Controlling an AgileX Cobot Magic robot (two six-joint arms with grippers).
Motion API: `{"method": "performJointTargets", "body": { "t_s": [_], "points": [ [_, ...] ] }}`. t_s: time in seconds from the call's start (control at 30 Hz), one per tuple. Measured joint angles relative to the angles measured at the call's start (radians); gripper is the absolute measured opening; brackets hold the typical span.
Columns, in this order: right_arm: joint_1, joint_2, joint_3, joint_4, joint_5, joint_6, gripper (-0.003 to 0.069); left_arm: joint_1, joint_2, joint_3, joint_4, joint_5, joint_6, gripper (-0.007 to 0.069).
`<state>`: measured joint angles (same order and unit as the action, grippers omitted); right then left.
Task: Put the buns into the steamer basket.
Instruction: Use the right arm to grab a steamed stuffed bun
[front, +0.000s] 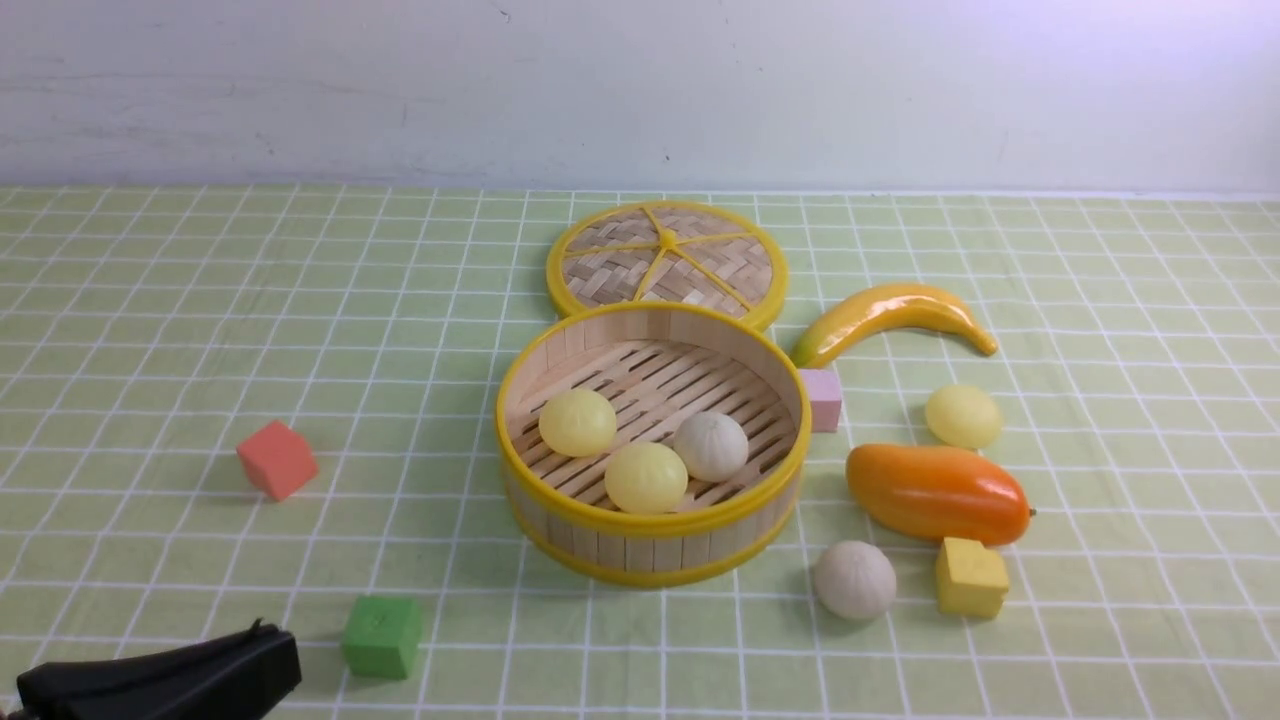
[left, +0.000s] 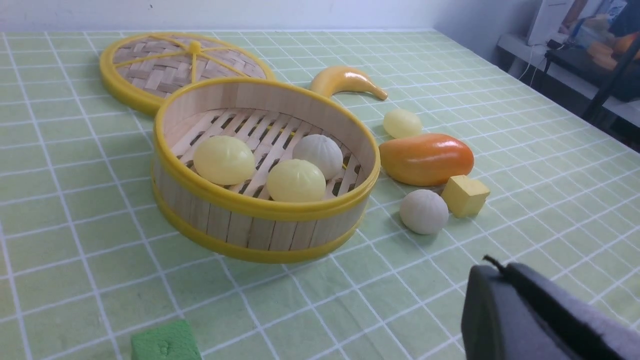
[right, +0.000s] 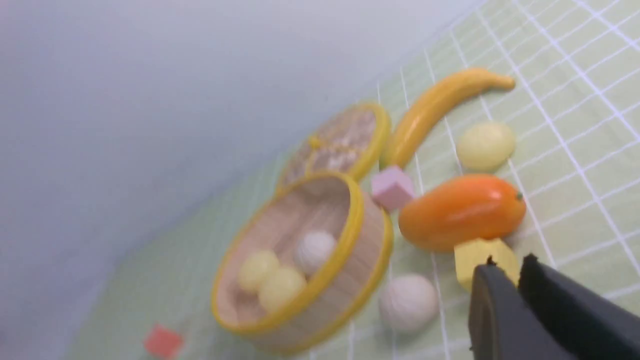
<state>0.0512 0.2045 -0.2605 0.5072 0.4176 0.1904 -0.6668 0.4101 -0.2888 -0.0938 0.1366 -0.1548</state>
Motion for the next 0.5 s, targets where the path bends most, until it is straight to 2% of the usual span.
{"method": "performJointTargets", "body": {
  "t_s": [0.07,0.1,0.17,0.23,0.27,0.43,0.5],
  "points": [
    [0.000,0.145,-0.142,-0.033,0.176,-0.116,0.0015,0.000,0.000,0.000,0.000,0.000,0.000,-0.0013],
    [0.000,0.179,-0.173,-0.036,0.194,-0.127,0.0012,0.000,0.000,0.000,0.000,0.000,0.000,-0.0013],
    [0.000,0.404,-0.357,-0.072,0.400,-0.258,0.0000,0.000,0.000,0.000,0.000,0.000,-0.001,-0.0013],
    [0.000,0.506,-0.427,-0.081,0.455,-0.288,0.0000,0.000,0.000,0.000,0.000,0.000,-0.001,-0.0013],
    [0.002,0.649,-0.513,-0.096,0.534,-0.328,0.0000,0.000,0.000,0.000,0.000,0.000,-0.001,-0.0013],
    [0.088,0.917,-0.628,-0.120,0.561,-0.349,0.0000,0.000,0.000,0.000,0.000,0.000,-0.001,-0.0013],
    [0.180,1.041,-0.675,-0.149,0.526,-0.350,0.0000,0.000,0.000,0.000,0.000,0.000,-0.001,-0.0013]
  ]
}}
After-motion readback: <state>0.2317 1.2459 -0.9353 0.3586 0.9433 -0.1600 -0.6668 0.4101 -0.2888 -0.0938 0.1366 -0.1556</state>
